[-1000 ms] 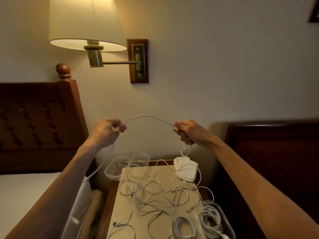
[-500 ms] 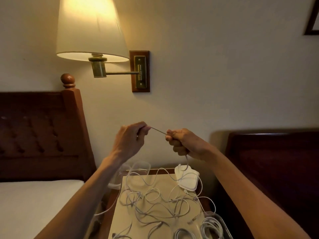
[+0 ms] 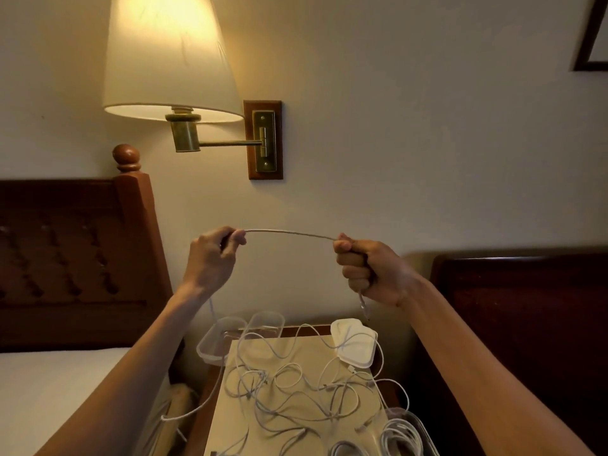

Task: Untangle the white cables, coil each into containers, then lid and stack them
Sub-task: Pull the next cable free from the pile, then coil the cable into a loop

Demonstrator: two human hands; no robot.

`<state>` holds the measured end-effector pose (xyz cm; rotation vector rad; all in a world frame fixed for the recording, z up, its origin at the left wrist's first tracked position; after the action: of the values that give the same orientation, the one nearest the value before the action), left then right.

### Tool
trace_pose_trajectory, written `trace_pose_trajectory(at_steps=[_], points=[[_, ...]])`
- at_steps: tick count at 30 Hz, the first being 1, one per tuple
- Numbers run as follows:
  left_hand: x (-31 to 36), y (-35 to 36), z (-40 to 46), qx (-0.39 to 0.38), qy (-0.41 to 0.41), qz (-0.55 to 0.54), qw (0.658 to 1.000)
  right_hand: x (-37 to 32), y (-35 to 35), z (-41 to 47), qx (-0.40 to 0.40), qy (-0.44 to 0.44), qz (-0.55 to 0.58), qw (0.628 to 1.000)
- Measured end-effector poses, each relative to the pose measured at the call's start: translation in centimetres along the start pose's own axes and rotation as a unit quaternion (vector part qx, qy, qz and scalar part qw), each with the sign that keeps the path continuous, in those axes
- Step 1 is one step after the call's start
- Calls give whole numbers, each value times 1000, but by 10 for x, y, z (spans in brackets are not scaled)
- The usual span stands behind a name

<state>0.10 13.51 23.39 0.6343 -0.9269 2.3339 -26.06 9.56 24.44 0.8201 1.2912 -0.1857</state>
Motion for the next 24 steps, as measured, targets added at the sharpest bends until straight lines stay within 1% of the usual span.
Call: trace_pose_trajectory(at_steps=[3, 4, 5, 6, 8, 9, 10, 11, 12, 13, 14, 15, 16, 17, 19, 21, 22, 24], points=[[-16, 11, -17, -82, 23, -43, 995, -14, -1, 2, -6, -51, 98, 994], [-23, 17, -26, -114, 15, -75, 991, -18, -2, 3, -3, -67, 116, 991], [-29, 23, -37, -147, -6, -117, 982, -23, -3, 5, 4, -81, 131, 988], [-34, 31, -47, -180, -47, -165, 969, -27, -5, 7, 12, -93, 141, 986], [-38, 45, -64, -217, -154, -240, 934, -33, -8, 9, 30, -112, 133, 984], [-35, 51, -69, -219, -195, -251, 923, -34, -9, 10, 40, -119, 117, 985], [-29, 54, -70, -220, -213, -225, 925, -34, -9, 12, 52, -126, 95, 986], [-20, 54, -67, -236, -205, -167, 935, -32, -8, 14, 66, -134, 71, 986], [-6, 53, -63, -283, -172, -88, 940, -31, -6, 16, 80, -140, 46, 986], [12, 50, -60, -355, -131, -19, 926, -29, -4, 18, 91, -145, 21, 985], [31, 46, -56, -430, -83, 27, 898, -27, -2, 21, 99, -148, -5, 984], [49, 42, -53, -489, -30, 50, 870, -25, 0, 23, 106, -150, -40, 982], [66, 37, -47, -518, 19, 55, 854, -23, 3, 24, 113, -152, -86, 978], [81, 31, -40, -519, 60, 53, 851, -21, 5, 25, 117, -152, -136, 972], [102, 20, -24, -482, 111, 44, 868, -17, 11, 25, 105, -147, -219, 959], [113, 13, -10, -431, 149, 54, 888, -14, 16, 25, 95, -135, -272, 948], [115, 11, -5, -392, 170, 75, 901, -14, 17, 24, 91, -130, -293, 943], [116, 7, 4, -280, 219, 140, 924, -15, 20, 24, 68, -129, -310, 939]])
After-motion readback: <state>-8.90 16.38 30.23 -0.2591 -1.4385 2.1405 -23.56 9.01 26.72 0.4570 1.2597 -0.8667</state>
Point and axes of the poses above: each hand's wrist, its own z-axis towards the middle knuckle, its own y-axis out of the palm, x = y × z, the point moved 1 cm from there along z, towards the middle knuckle, and after that the axes turned 3 degrees about -x, right-handed, at the moved point
